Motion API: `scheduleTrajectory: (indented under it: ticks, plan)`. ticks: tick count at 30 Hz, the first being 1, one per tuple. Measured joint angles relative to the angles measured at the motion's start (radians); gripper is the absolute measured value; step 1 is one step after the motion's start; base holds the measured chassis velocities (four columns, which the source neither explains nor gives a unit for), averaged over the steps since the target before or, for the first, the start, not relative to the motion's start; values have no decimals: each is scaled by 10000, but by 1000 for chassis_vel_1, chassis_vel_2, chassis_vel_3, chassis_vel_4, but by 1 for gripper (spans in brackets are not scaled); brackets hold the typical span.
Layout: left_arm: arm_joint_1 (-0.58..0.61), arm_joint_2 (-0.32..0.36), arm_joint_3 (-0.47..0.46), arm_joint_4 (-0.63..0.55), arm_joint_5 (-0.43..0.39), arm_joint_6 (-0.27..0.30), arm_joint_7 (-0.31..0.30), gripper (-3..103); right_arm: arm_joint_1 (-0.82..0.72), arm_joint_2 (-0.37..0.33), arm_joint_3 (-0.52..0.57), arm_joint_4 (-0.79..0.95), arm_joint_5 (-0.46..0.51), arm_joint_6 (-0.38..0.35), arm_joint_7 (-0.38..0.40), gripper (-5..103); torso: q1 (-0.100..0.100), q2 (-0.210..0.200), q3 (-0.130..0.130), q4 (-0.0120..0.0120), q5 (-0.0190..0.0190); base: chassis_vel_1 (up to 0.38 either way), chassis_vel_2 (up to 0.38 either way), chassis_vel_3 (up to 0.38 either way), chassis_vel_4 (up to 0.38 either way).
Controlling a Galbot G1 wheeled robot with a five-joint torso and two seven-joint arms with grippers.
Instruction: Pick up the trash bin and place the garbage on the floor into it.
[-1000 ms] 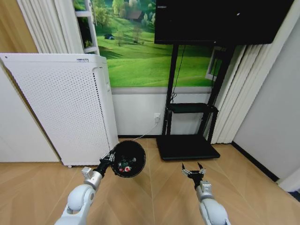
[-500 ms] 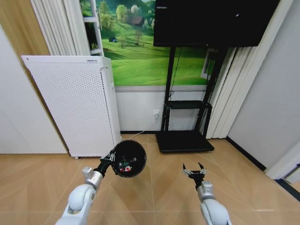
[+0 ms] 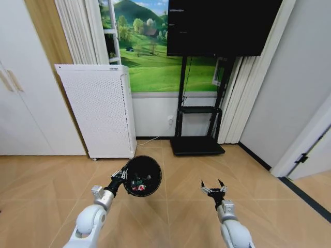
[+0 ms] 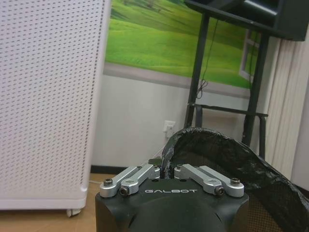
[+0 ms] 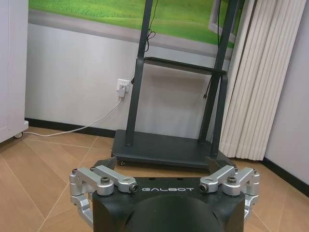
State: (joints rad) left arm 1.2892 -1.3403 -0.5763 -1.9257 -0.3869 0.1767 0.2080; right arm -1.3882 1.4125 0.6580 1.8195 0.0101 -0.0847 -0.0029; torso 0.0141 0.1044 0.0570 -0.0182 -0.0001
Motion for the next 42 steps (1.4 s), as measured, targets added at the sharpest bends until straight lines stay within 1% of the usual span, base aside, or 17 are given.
scheduleTrajectory:
  ticks: [2, 5, 6, 8, 9, 10, 13, 14, 17, 18, 20, 25, 28, 32, 34, 38, 42]
  plan:
    - [38, -43, -13, -1, 31, -10, -76, 7, 1, 0, -1, -4, 0, 0, -2, 100, 0, 0, 0, -2, 2, 83, -45, -64, 91]
    - [192, -482, -214, 94, 98, -94, -977, 7, 44, -34, 6, -44, 0, 0, -35, 100, 4, -1, 5, 1, 2, -37, 35, 38, -45]
    - [192, -482, -214, 94, 98, -94, -977, 7, 44, -34, 6, -44, 0, 0, -35, 100, 4, -1, 5, 1, 2, -81, 75, 82, -80]
    - [207, -596, -229, 154, 33, -83, -1673, 7, 96, -46, 8, -82, 7, 0, -38, 100, 9, -2, 7, 2, 2, -70, 70, 64, -75]
    - [289, -783, -163, 167, -159, -22, -2469, 7, 143, -41, 5, -132, 8, 0, -38, 100, 11, -2, 7, 0, 2, -53, 41, 47, -48]
    - [289, -783, -163, 167, -159, -22, -2469, 7, 143, -41, 5, -132, 8, 0, -38, 100, 11, -2, 7, 0, 2, -53, 41, 47, -48]
    - [491, -1112, -142, 295, -490, -71, -3846, 7, 187, -37, -15, -180, 7, -5, -38, 100, 9, -2, 5, -1, 2, -18, 0, 9, -16]
    - [491, -1112, -142, 295, -490, -71, -3846, 7, 187, -37, -15, -180, 7, -5, -38, 100, 9, -2, 5, -1, 2, 0, 0, 0, 0]
    - [641, -1252, -300, 597, -953, -260, -4743, 7, 205, -57, -31, -226, 1, -12, -38, 100, 7, -1, 4, 1, 2, 0, 0, 0, 0]
    - [641, -1252, -300, 597, -953, -260, -4743, 7, 205, -57, -31, -226, 1, -12, -38, 100, 7, -1, 4, 1, 2, 0, 0, 0, 0]
    - [604, -1276, -435, 846, -1369, -521, -5555, 7, 223, -76, -59, -270, -24, -15, -38, 100, 7, -1, 4, 1, 1, 0, 0, 0, 0]
    - [358, -1325, -886, 1456, -1710, -1079, -5998, 7, 268, -89, -118, -316, -56, -23, -41, 100, 7, -2, 4, 1, 0, 0, 0, 0, 0]
    - [-7, -1163, -1386, 2271, -2344, -1524, -6200, 7, 338, -120, -169, -331, -64, -37, -50, 100, 7, -2, 5, 2, -1, 0, 0, 0, 0]
    - [-384, -1012, -1716, 2770, -2982, -1689, -6227, 7, 373, -168, -182, -346, -61, -46, -98, 100, 7, -2, 5, 3, 0, 0, 0, 0, 0]
    - [-825, -894, -1811, 3128, -3670, -1751, -6252, 7, 395, -200, -203, -362, -60, -46, -155, 100, 7, -2, 5, 2, 1, 0, 0, 0, 0]
    - [-1196, -860, -1772, 3386, -3968, -1752, -6387, 7, 418, -202, -215, -371, -60, -46, -185, 100, 7, -2, 5, 0, 1, 0, 0, 0, 0]
    - [-1888, -878, -1454, 4037, -4053, -1864, -6809, 7, 447, -203, -229, -382, -60, -47, -221, 100, 7, -2, 5, 1, 1, 0, 0, 0, 0]
